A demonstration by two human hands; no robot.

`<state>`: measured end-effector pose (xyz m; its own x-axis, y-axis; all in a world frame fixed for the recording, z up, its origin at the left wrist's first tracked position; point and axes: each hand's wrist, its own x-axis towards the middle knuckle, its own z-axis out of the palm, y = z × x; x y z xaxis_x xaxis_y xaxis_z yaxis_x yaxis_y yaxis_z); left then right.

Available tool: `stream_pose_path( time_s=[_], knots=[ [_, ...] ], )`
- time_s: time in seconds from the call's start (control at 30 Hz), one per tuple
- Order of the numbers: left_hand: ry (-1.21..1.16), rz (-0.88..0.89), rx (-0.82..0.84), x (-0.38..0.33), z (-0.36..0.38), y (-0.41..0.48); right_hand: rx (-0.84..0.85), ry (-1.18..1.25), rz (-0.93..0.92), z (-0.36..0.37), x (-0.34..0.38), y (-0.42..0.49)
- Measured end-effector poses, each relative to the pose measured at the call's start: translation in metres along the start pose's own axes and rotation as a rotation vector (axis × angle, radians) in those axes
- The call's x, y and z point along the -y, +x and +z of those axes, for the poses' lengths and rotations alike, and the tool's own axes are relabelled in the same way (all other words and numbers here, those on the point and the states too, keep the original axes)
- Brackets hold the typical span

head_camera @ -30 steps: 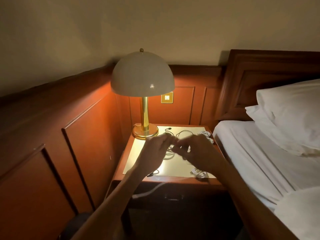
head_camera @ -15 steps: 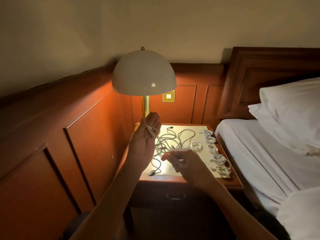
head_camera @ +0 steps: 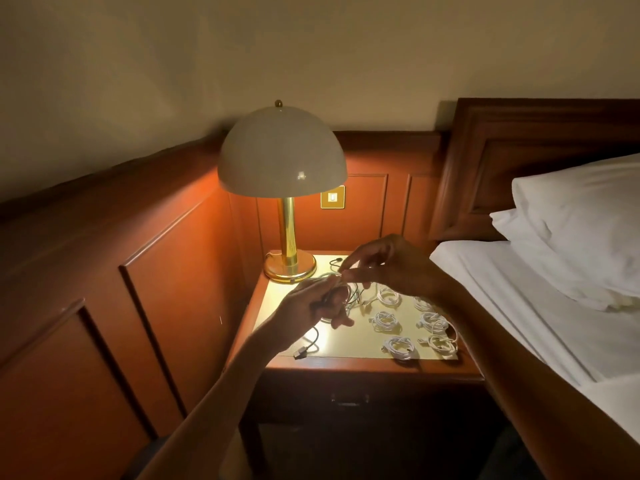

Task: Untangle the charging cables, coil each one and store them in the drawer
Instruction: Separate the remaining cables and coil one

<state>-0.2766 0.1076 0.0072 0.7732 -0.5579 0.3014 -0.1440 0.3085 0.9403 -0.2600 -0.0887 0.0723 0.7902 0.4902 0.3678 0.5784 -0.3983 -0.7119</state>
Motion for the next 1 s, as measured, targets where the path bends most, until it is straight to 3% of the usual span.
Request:
stream_pose_path(
  time_s=[0.17, 0.43, 0.53, 0.7, 0.87, 1.0],
  knots=[
    [-0.32, 0.104, -0.055, -0.006, 0.01, 0.007, -0.148, 0.473, 0.152, 0.037, -0.007, -0.003],
    [-0.529, 0.237, -0.408, -0.011, 0.022, 0.017, -0.403, 0.653, 0.329, 0.084, -0.003, -0.011],
    [-0.622, 0.254, -0.414, -0.01, 0.022, 0.019, -0.414, 0.709, 0.356, 0.087, 0.002, -0.013],
    [-0.71, 0.235, -0.43, -0.008, 0.022, 0.016, -0.416, 0.633, 0.301, 0.086, 0.003, -0.02],
    [-0.786, 0.184, -0.484, -0.006, 0.02, 0.01, -0.441, 0.272, 0.223, 0.093, -0.002, -0.017],
    [-0.562, 0.091, -0.505, -0.01, 0.014, 0.009, -0.497, -0.024, 0.104, 0.091, -0.01, -0.018]
  ],
)
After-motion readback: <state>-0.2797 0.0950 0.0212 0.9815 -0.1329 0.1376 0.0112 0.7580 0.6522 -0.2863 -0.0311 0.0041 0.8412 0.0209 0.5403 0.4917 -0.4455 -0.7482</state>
